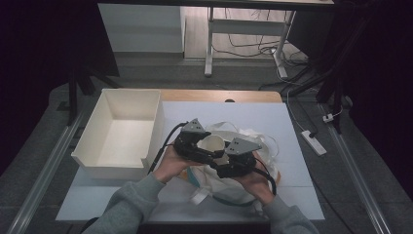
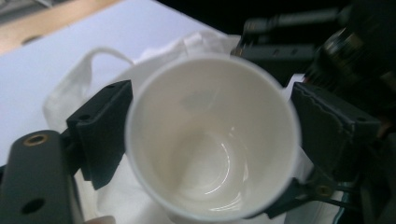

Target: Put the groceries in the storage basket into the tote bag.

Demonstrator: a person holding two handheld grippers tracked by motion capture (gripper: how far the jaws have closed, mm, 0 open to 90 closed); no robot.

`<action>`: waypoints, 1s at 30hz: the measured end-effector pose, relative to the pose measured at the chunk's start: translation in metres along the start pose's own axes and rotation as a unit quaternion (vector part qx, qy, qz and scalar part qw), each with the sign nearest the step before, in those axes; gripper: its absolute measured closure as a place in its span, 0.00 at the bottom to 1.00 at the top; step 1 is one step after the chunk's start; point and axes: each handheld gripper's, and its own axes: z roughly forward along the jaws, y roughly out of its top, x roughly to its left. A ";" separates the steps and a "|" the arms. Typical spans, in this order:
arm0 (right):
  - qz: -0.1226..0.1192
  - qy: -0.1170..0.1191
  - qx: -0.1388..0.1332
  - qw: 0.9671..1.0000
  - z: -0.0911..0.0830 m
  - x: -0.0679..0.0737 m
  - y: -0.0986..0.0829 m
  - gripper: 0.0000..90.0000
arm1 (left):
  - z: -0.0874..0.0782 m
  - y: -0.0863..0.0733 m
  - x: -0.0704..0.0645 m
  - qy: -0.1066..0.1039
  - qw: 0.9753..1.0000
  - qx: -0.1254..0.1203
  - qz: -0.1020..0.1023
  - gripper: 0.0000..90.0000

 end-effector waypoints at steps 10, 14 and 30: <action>0.034 -0.032 -0.007 0.999 -0.011 -0.023 -0.013 0.25 | -0.025 0.002 0.011 0.022 0.999 -0.028 -0.013 0.16; 0.052 -0.025 -0.010 0.998 -0.010 -0.026 -0.017 0.25 | -0.028 0.000 0.021 0.044 0.999 -0.017 -0.015 0.18; 0.076 -0.004 0.034 0.997 0.017 -0.024 -0.038 0.25 | -0.022 -0.010 0.040 0.060 0.998 0.018 -0.033 0.19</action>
